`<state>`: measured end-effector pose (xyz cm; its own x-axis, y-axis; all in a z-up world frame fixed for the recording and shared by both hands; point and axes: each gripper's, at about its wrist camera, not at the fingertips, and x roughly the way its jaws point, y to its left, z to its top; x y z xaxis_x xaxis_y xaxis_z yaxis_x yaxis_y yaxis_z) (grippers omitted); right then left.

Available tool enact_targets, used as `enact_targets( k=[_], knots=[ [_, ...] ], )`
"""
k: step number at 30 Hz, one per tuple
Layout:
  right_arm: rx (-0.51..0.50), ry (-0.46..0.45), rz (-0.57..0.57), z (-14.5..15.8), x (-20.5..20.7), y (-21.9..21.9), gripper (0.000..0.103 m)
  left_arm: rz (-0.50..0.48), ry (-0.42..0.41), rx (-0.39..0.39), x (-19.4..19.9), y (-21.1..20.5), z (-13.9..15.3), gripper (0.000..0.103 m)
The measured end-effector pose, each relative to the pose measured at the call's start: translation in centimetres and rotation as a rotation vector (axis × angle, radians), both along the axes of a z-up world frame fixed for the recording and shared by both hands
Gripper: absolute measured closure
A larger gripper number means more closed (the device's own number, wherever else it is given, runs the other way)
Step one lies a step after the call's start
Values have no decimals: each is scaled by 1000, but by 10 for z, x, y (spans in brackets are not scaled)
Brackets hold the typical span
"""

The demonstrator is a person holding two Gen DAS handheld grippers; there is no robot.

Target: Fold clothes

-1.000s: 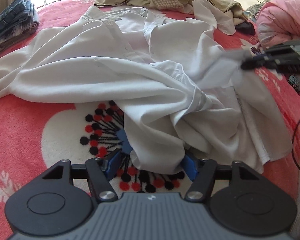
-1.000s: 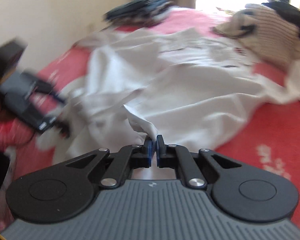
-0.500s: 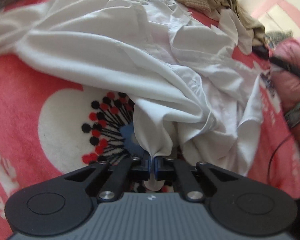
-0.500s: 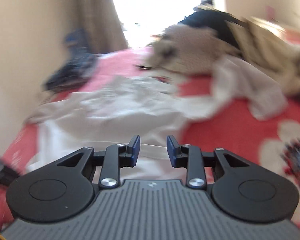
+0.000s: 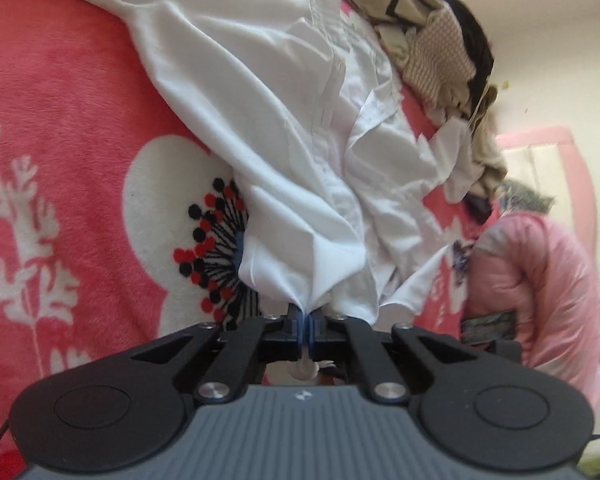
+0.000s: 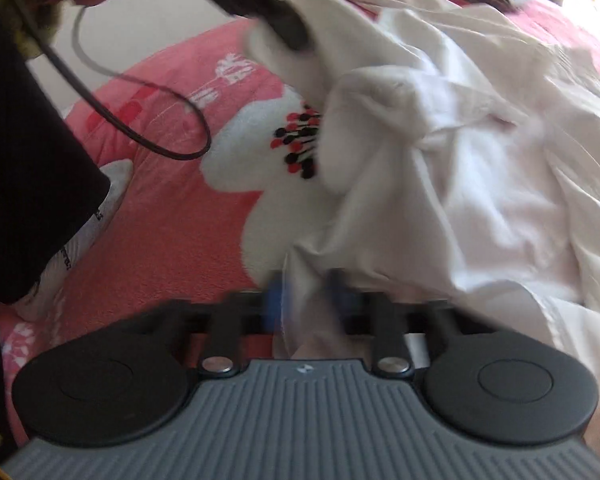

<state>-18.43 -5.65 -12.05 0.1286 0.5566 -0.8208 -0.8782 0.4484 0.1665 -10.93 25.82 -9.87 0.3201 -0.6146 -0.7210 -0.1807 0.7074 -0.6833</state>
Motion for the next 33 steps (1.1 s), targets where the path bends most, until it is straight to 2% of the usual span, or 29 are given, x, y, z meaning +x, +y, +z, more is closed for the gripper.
enact_targets(
  k=[3,6,10,12,14,16,17,18,20,24,26,27,29,31,32,33],
  knots=[
    [107,89,-111,21,20,-29,103,70,-42,-22,-6,24,17,100],
    [277,176,-284,43,42,-70,103,132,-93,-27,-5,44,28,100],
    [464,293,-580,41,71,-132,103,158,-48,14,15,62,11,100],
    [498,331,-702,29,80,-152,103,157,-12,27,26,68,-10,99],
    [496,369,-822,10,86,-164,103,158,65,20,36,72,-36,98],
    [439,398,-899,-6,90,-170,99,180,104,6,38,73,-54,92],
    [405,404,-928,-13,90,-173,99,192,123,-1,40,73,-62,84],
    [381,397,-940,-15,88,-174,99,203,143,-8,41,74,-71,79],
    [364,363,-939,-8,85,-178,98,205,149,-19,43,71,-78,78],
    [372,138,-820,33,74,-172,94,177,114,-32,45,60,-77,79],
    [428,63,-754,55,71,-165,77,167,106,-37,47,55,-77,84],
    [463,37,-722,64,69,-161,75,162,101,-41,47,53,-77,87],
    [539,34,-633,79,67,-147,71,151,91,-50,47,49,-75,93],
    [590,107,-504,82,65,-124,65,146,81,-59,45,45,-71,94],
    [595,154,-448,77,63,-109,60,149,78,-66,43,44,-68,96],
    [567,189,-416,67,61,-93,59,152,75,-73,41,44,-65,97]
  ],
)
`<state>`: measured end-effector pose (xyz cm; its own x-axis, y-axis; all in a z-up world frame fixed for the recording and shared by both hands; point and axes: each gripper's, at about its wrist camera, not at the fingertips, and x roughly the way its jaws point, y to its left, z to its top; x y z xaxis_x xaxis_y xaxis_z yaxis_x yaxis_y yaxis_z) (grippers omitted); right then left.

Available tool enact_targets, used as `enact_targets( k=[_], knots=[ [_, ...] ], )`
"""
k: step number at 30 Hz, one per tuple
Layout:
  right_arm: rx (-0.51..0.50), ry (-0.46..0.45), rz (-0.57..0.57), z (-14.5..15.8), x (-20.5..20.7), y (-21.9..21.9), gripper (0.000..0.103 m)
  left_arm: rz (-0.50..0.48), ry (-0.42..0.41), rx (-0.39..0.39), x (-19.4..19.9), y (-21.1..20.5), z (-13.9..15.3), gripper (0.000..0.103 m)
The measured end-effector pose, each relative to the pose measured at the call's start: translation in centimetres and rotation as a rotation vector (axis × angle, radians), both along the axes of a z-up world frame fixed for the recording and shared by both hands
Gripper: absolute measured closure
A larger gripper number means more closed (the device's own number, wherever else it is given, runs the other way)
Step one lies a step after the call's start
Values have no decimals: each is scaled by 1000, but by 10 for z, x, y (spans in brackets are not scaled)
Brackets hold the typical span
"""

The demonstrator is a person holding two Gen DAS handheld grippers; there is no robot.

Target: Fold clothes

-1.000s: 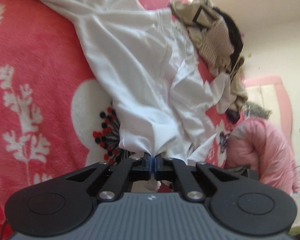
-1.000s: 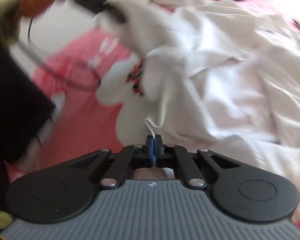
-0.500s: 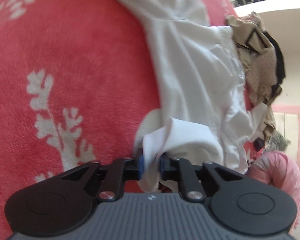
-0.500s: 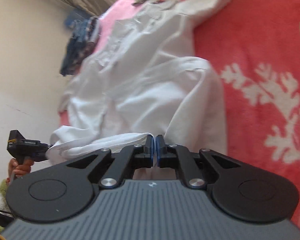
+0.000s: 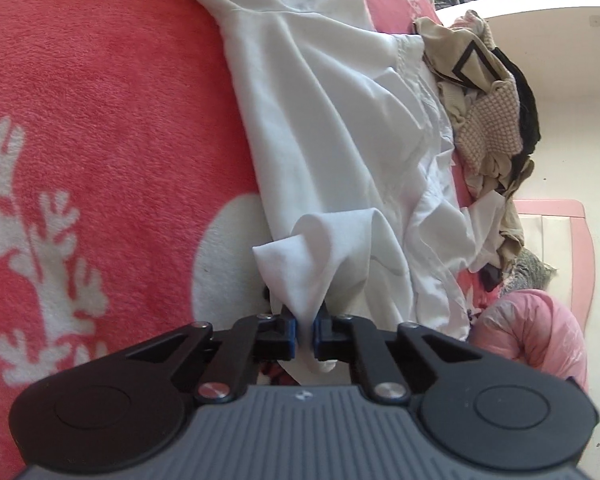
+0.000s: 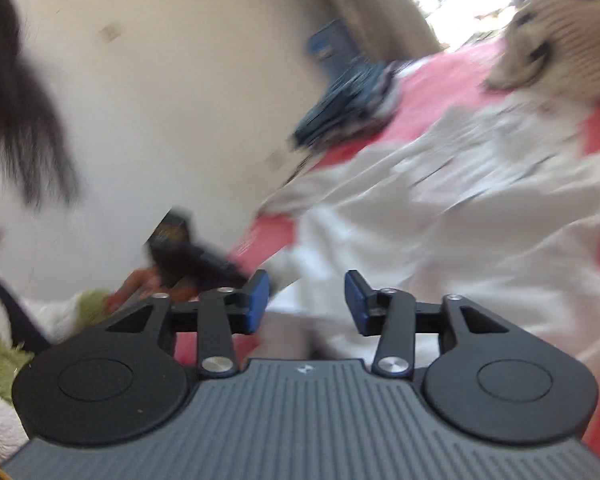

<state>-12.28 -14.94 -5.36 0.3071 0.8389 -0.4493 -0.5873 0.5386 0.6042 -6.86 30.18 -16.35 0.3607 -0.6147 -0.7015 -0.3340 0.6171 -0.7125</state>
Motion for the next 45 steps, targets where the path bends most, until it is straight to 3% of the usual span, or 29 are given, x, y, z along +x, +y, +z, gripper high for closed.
enact_targets(
  k=[3,5,10,12,13,14,20,22,24,29,34,38,41,45],
  knots=[
    [-54,79,125,-30,-4,49,59,14,1,-14,-10,2,9,98],
    [-114,76,156,-47,-8,75,59,20,4,-33,-19,4,16,99],
    [-146,121,143,-75,-5,111,59,10,10,-71,-45,5,38,99],
    [-159,132,132,-76,-4,119,68,-11,10,-65,-60,6,48,99],
    [-139,145,151,-72,-6,119,91,-23,10,-53,-68,8,54,99],
    [-120,158,170,-69,-7,119,97,-30,17,-42,-77,12,59,99],
    [13,214,378,-33,-32,115,101,-83,131,5,-114,39,60,98],
    [51,244,339,-28,-22,112,101,-61,103,1,-111,46,58,88],
    [103,288,228,-30,4,103,101,-26,47,12,-105,50,59,67],
    [171,466,-88,-60,63,61,101,-74,-42,112,-97,36,63,54],
    [227,637,-202,-95,69,38,101,-232,-91,303,-104,3,65,50],
    [232,679,-191,-106,62,44,98,-416,-196,404,-113,-38,72,47],
    [224,694,-182,-109,62,49,98,-499,-240,456,-111,-70,75,47],
    [229,683,-185,-105,62,48,98,-456,-235,521,-103,-87,72,49]
  ],
)
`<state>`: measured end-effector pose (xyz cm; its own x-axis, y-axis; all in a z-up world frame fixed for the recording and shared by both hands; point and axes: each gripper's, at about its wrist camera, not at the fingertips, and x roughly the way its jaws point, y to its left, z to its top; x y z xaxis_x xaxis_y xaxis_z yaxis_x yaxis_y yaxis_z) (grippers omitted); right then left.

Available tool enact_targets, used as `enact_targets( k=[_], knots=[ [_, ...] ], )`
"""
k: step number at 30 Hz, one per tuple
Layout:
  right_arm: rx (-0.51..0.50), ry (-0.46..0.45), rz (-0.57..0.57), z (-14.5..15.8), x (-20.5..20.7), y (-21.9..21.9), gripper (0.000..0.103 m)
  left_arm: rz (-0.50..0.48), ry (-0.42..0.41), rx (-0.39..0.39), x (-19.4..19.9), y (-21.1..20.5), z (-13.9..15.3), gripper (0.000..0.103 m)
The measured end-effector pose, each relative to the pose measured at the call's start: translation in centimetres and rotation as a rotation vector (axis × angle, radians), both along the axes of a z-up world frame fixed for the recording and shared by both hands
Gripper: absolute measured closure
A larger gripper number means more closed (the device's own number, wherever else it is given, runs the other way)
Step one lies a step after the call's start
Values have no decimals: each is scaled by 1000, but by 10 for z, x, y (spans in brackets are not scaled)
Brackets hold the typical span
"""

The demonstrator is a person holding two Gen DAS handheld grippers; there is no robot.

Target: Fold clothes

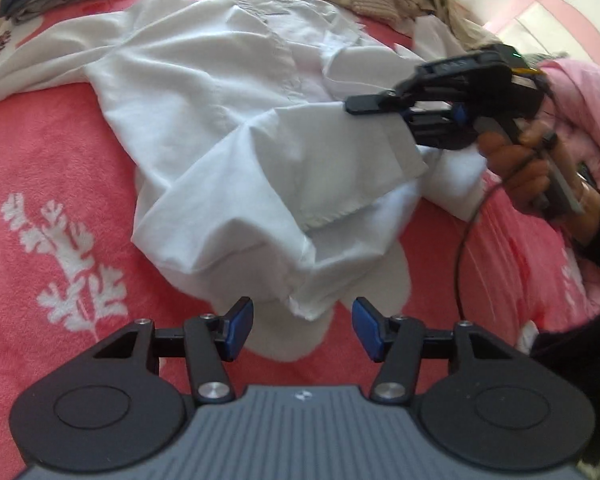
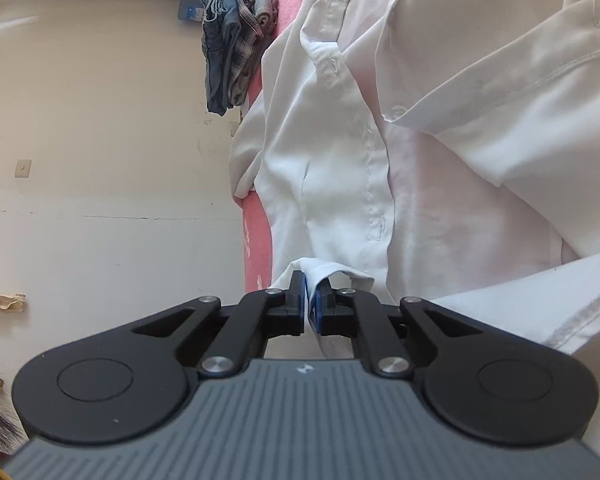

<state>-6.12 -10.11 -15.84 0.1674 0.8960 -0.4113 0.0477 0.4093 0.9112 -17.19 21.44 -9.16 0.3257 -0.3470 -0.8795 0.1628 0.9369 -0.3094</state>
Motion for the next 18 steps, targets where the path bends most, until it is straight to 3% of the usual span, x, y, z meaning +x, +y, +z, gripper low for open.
enact_targets(
  k=[2,4,5,10,18],
  knots=[
    [0,-10,-1,2,0,-1,98,52,8,4,4,0,-3,57],
    [-1,-17,1,5,-2,-1,98,82,26,-17,8,1,-6,76],
    [-1,-20,5,6,-2,-2,98,91,39,-17,9,1,-7,99],
    [-33,-59,46,17,-4,5,98,134,130,65,-5,15,-10,101],
    [-196,-88,305,35,-37,38,98,130,322,125,-63,52,-15,102]
  ],
)
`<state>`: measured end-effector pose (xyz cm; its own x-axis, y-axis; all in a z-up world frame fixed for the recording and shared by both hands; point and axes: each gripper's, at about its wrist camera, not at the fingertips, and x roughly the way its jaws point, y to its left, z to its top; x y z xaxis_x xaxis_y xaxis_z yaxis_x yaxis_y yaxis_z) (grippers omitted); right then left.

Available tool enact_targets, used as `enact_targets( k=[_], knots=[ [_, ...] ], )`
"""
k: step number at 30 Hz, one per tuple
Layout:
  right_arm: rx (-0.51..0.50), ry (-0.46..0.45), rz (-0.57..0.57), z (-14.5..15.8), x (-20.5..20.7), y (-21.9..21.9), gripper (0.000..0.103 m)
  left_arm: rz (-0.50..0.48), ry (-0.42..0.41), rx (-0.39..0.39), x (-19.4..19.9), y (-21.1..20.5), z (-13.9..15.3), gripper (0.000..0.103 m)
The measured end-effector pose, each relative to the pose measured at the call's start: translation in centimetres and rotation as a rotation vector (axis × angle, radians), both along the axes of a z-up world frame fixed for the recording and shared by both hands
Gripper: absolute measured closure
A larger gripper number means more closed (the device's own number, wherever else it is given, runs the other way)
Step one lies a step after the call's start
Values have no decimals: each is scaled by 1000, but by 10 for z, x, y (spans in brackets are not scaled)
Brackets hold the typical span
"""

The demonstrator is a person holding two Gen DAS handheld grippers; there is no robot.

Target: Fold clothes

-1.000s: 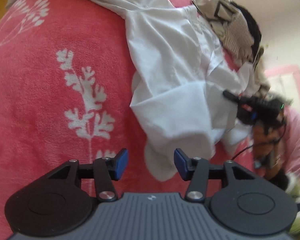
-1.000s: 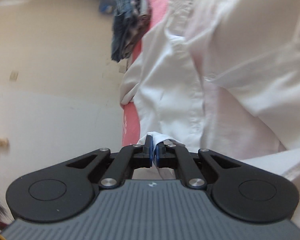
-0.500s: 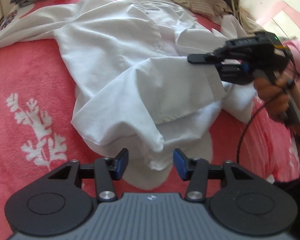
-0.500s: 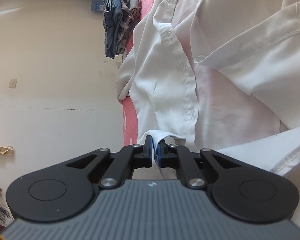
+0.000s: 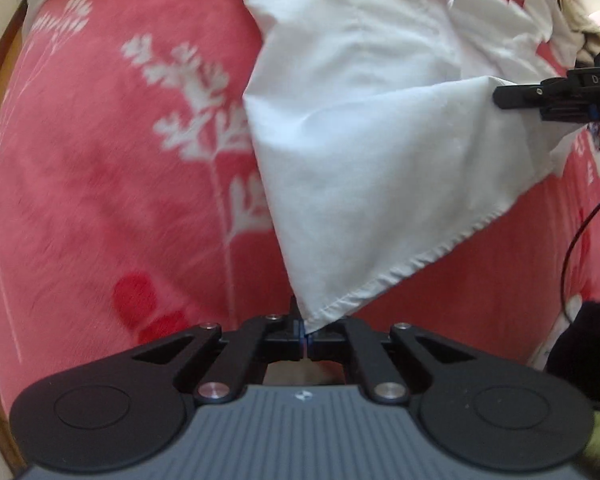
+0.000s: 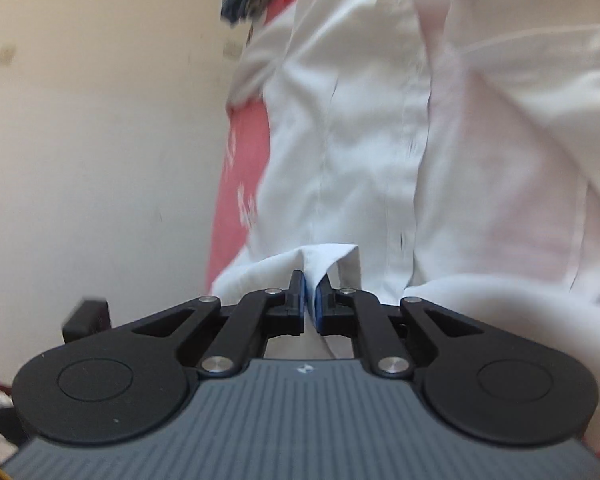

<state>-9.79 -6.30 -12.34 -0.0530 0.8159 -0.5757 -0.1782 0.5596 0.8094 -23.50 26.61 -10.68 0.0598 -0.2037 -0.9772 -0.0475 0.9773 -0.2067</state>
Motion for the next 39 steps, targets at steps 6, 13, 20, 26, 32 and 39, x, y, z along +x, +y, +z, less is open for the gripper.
enact_targets(
  k=[6,13,20,26,32,39],
  knots=[
    [-103,65,100,-20,-24,20,98,-109,-2,43,-28,-4,-13,102],
    [-256,-69,177,-23,-41,30,98,-162,-31,76,-38,-8,-27,102],
    [-337,-155,222,-17,-58,22,98,-207,-50,50,-40,-15,-32,97],
    [-240,-167,218,17,-61,-20,74,-220,-45,7,-45,-1,-7,70],
    [-177,-153,-28,53,-50,-115,54,-157,-180,4,-16,19,42,60],
    [-176,11,-546,13,-20,-205,54,-450,-373,-127,58,-82,51,55]
  ],
)
